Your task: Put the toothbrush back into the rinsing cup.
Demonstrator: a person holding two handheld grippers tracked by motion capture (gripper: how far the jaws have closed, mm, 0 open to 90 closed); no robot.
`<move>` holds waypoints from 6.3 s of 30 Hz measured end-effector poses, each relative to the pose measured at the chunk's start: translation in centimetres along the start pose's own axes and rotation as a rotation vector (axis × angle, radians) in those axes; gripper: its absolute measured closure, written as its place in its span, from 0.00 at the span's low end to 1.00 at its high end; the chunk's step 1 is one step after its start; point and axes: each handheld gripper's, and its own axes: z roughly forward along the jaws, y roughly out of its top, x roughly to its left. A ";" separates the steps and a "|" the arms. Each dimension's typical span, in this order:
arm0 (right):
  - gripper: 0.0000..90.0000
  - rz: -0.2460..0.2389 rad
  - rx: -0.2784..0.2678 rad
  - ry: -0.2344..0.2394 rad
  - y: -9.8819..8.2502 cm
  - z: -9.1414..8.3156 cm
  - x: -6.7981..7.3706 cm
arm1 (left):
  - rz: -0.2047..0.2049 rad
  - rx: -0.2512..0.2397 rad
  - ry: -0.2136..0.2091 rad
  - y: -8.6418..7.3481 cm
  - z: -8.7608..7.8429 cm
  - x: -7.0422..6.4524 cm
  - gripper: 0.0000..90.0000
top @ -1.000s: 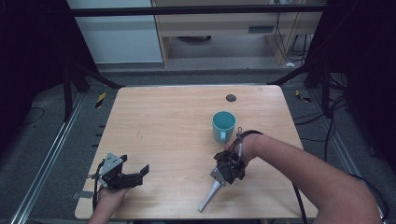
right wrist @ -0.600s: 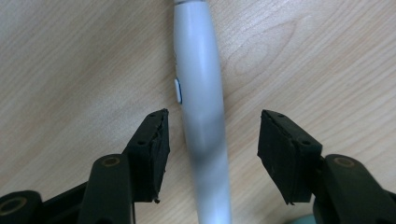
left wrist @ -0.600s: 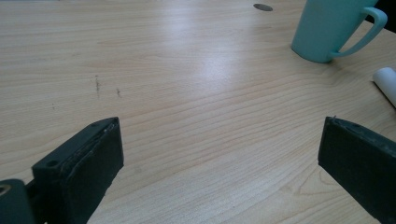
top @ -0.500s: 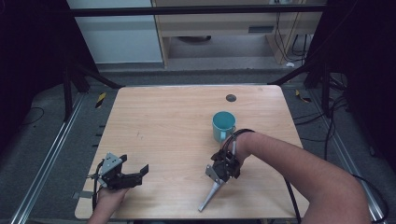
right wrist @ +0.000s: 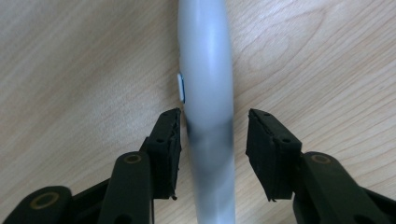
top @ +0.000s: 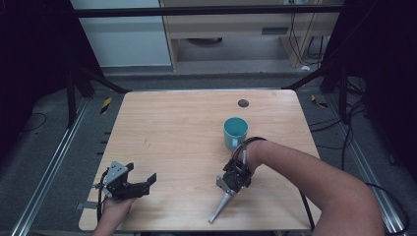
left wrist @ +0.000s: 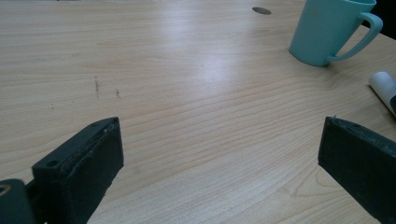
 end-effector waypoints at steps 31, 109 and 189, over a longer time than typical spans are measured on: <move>0.73 0.017 0.057 0.022 0.2 0.9 0.4 | -0.018 -0.001 -0.004 0.0 -0.1 0.2 0.00; 0.73 1.033 -0.787 -0.555 -7.9 -2.9 6.1 | -0.024 0.010 -0.005 -0.1 0.2 0.1 0.00; 0.73 1.523 -1.057 -0.945 -14.2 -7.2 2.6 | -0.023 0.012 -0.018 -0.1 0.5 -0.1 0.00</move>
